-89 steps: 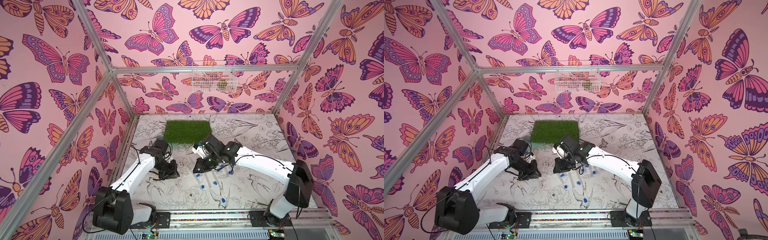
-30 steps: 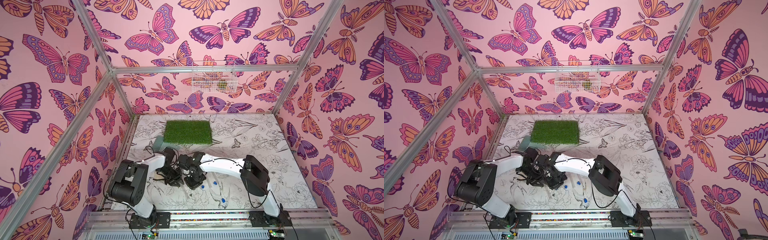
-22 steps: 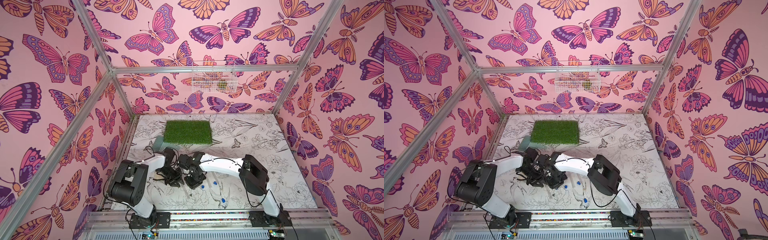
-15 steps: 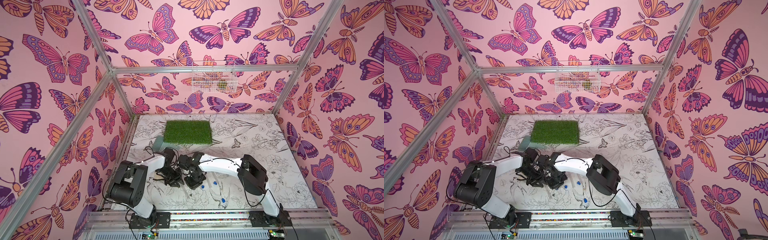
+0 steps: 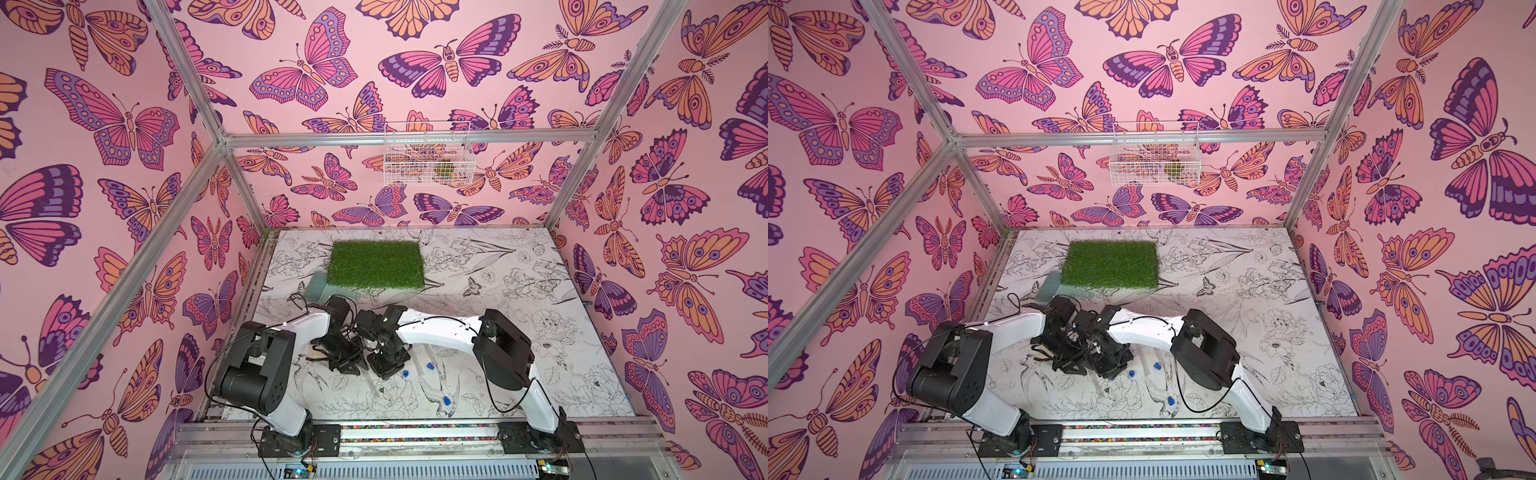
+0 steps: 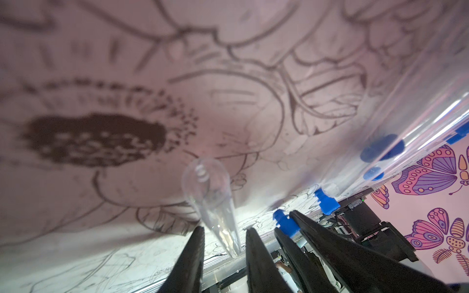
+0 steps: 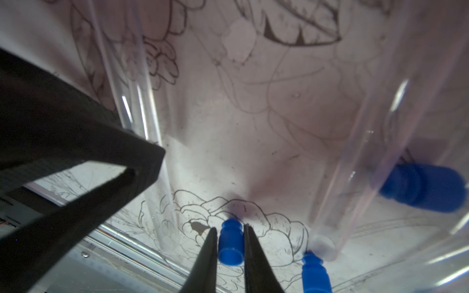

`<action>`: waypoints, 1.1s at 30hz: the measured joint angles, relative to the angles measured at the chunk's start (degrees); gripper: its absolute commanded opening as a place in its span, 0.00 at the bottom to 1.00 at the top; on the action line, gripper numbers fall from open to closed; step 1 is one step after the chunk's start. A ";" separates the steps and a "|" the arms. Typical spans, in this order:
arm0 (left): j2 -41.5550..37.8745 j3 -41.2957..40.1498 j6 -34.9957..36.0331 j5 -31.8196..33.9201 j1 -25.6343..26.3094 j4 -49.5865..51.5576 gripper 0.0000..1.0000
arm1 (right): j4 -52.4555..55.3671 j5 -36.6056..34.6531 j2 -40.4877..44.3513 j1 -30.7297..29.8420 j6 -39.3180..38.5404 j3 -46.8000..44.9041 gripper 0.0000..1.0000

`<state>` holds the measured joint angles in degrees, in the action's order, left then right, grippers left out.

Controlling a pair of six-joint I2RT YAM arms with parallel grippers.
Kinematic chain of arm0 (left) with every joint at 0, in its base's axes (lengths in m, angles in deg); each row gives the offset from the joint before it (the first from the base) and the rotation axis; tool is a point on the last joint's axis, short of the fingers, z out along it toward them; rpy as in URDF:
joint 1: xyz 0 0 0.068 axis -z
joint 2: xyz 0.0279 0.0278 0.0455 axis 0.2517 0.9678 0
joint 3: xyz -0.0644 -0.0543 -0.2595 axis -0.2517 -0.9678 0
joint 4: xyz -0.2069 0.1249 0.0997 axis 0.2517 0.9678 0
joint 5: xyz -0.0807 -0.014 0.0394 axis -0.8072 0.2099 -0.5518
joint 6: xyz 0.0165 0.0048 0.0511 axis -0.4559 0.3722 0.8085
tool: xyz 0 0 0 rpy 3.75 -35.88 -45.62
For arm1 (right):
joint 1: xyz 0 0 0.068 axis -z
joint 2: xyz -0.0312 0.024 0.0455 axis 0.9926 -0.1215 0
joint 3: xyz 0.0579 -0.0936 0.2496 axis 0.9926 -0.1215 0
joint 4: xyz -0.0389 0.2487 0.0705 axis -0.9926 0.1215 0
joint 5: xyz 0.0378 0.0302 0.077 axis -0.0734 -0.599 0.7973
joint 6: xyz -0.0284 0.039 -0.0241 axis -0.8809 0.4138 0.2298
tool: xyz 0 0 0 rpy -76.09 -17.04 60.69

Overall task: Remove stoppers from test tubes
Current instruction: Place the stopper at the center of the board.

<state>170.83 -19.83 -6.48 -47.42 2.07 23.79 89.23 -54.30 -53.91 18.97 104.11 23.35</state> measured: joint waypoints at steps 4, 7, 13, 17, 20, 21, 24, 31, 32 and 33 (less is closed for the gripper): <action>0.00 -0.04 0.00 0.00 0.00 -0.02 0.32 | 0.00 0.00 0.00 0.00 0.13 0.00 0.34; 0.00 -0.09 0.00 0.00 0.00 0.00 0.32 | 0.00 0.00 0.00 0.00 0.11 0.00 0.37; 0.00 -0.26 0.00 -0.02 0.00 -0.02 0.32 | 0.02 0.00 0.00 -0.02 0.11 0.00 0.41; -0.07 -0.33 0.00 -0.02 -0.02 -0.02 0.32 | 0.00 0.00 0.00 -0.02 0.11 0.00 0.45; -0.17 -0.35 0.00 -0.02 -0.02 -0.02 0.32 | 0.00 -0.02 0.00 -0.02 0.11 0.00 0.47; -0.17 -0.35 0.00 -0.02 -0.02 -0.02 0.32 | 0.00 -0.02 0.00 0.00 0.11 0.00 0.47; -0.22 -0.35 0.00 -0.02 -0.02 -0.02 0.32 | 0.02 -0.07 0.00 0.00 0.11 0.00 0.47; -1.09 -0.35 -0.07 -0.04 -0.13 0.04 0.32 | 0.04 -1.05 0.02 0.00 0.09 0.00 0.48; -1.55 -0.35 -0.07 -0.04 -0.13 0.04 0.32 | 0.04 -1.31 0.04 0.00 0.09 0.00 0.48; -1.95 -0.33 -0.07 -0.04 -0.17 0.09 0.32 | 0.07 -1.44 0.09 0.00 0.07 0.00 0.48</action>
<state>168.88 -20.15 -6.54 -47.47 1.89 23.88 89.30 -55.74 -53.82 18.97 104.18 23.35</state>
